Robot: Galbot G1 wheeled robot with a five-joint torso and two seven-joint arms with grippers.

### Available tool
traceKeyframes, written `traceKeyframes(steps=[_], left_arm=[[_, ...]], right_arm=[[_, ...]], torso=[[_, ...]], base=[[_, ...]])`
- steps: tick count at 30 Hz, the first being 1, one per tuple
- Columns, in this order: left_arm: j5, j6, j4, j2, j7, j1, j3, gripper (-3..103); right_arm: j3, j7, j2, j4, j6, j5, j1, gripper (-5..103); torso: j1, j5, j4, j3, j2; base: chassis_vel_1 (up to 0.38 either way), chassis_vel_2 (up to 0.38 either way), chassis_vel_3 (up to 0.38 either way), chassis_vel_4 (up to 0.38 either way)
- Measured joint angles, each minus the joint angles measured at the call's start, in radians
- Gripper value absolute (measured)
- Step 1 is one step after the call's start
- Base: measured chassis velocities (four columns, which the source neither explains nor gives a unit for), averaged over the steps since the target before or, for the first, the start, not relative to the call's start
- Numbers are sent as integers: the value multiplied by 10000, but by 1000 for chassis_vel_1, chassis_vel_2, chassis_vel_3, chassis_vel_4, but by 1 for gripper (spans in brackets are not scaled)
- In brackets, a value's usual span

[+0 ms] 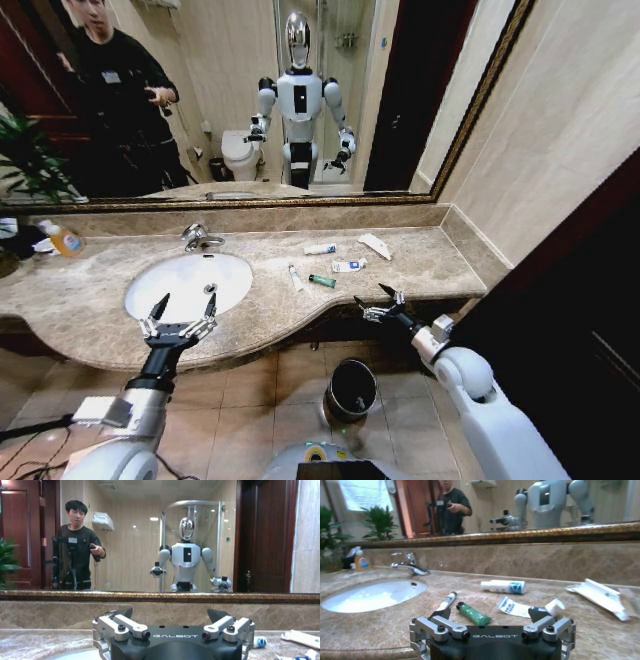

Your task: Pick up the trash from the sink and place it in the trash bin.

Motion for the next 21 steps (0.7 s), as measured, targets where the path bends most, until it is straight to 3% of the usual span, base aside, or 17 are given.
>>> traceKeyframes(steps=[11, 21], left_arm=[[0, 0, 0, 0, 0, 0, 0, 100], [0, 0, 0, 0, 0, 0, 0, 100]], right_arm=[[-1106, -242, -86, -1041, -92, -710, 1505, 100], [-2411, -406, -311, -2137, -242, -738, 2723, 100]], torso=[[0, 0, 0, 0, 0], [0, 0, 0, 0, 0]], base=[[0, 0, 0, 0], [0, 0, 0, 0]])
